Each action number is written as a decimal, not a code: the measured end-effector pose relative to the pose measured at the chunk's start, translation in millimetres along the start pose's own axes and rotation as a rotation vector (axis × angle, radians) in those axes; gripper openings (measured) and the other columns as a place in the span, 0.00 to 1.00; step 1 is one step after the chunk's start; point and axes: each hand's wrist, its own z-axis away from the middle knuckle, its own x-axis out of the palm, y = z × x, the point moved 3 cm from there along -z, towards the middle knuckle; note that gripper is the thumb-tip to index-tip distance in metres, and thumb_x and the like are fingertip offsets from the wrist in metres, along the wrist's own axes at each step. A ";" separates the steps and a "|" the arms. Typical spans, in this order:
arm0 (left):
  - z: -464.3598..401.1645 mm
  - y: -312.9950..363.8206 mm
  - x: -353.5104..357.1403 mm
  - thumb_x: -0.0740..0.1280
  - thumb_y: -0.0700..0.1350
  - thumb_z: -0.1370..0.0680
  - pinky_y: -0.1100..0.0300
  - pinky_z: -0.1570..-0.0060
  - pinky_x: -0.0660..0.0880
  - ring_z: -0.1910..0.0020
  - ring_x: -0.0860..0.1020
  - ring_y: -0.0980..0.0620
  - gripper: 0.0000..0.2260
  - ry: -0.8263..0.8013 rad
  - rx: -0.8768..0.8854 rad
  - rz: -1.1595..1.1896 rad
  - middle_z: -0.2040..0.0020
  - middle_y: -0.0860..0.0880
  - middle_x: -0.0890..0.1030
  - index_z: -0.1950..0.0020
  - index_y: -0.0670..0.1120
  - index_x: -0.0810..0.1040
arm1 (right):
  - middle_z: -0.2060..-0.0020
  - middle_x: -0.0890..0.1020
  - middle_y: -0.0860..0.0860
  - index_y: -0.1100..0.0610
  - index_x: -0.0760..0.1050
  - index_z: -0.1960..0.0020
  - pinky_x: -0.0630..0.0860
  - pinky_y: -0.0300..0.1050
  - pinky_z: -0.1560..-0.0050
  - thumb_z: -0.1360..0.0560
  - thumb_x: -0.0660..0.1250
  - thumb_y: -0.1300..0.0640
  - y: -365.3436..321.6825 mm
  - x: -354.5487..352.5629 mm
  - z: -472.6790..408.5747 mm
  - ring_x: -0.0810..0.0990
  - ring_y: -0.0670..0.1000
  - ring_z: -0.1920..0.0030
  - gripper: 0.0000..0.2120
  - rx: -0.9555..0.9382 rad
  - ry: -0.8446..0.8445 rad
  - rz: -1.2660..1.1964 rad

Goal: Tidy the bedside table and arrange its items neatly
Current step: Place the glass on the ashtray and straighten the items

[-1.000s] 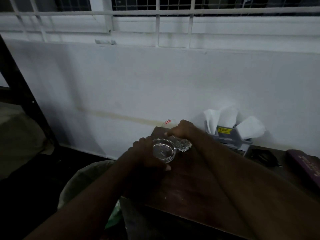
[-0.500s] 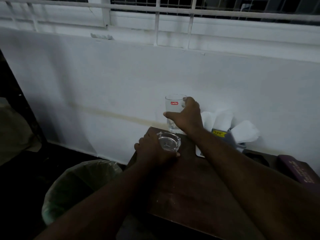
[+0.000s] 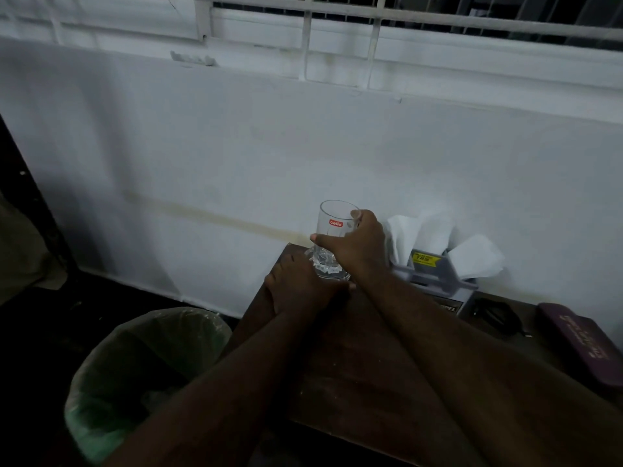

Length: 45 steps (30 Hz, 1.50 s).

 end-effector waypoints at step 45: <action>77.7 78.7 10.8 0.68 0.50 0.25 0.54 0.30 0.63 0.29 0.68 0.46 0.33 -0.289 0.246 0.310 0.28 0.45 0.69 0.24 0.45 0.59 | 0.31 0.71 0.58 0.59 0.63 0.27 0.72 0.58 0.35 0.35 0.75 0.50 135.6 -141.3 79.7 0.71 0.58 0.32 0.40 0.209 0.252 -0.004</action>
